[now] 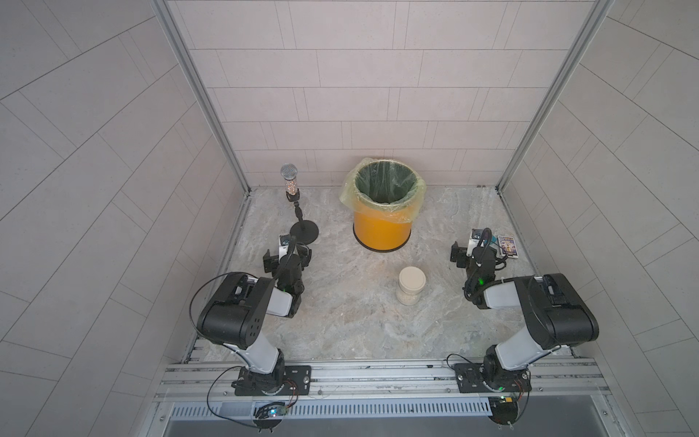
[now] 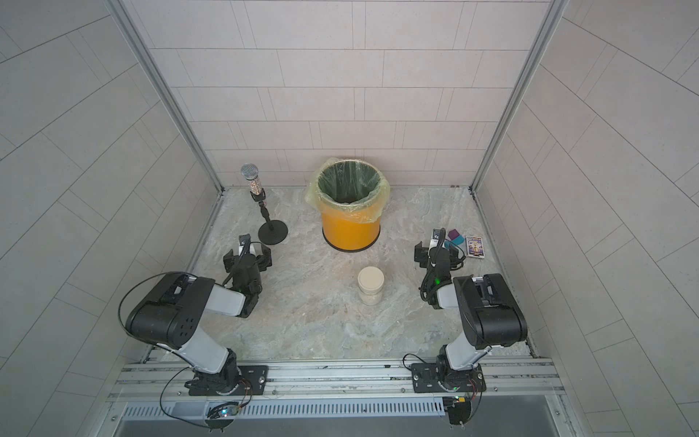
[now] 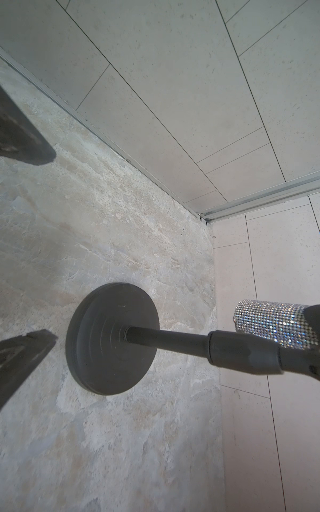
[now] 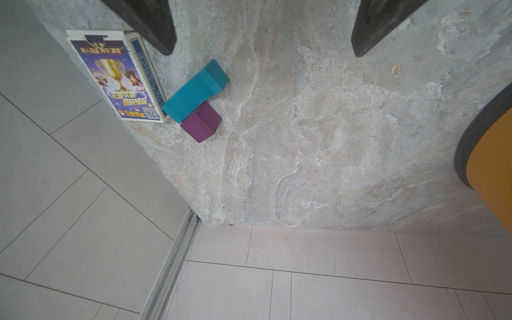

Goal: Empty expired oatmeal from jars
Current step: Pick up the jar from the center of the board.

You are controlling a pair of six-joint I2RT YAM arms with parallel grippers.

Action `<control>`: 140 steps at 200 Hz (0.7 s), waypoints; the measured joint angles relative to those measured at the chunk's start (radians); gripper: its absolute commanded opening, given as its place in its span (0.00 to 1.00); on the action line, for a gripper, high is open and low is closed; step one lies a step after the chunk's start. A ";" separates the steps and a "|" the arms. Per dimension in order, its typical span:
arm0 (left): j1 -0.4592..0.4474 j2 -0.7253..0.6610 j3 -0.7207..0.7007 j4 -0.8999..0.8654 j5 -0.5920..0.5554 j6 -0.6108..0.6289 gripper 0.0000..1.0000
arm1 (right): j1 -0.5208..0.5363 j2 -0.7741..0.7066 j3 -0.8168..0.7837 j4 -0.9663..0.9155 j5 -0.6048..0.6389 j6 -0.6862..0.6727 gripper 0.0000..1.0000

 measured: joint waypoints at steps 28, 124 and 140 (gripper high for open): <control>0.000 0.000 0.000 0.000 0.000 0.000 1.00 | -0.001 0.000 0.000 -0.001 -0.014 0.000 0.99; 0.011 -0.070 0.018 -0.107 -0.018 -0.015 1.00 | -0.001 0.000 -0.001 0.001 -0.023 0.000 0.99; 0.005 -0.126 0.053 -0.198 -0.050 -0.018 1.00 | -0.001 0.000 -0.001 0.000 -0.022 0.000 0.99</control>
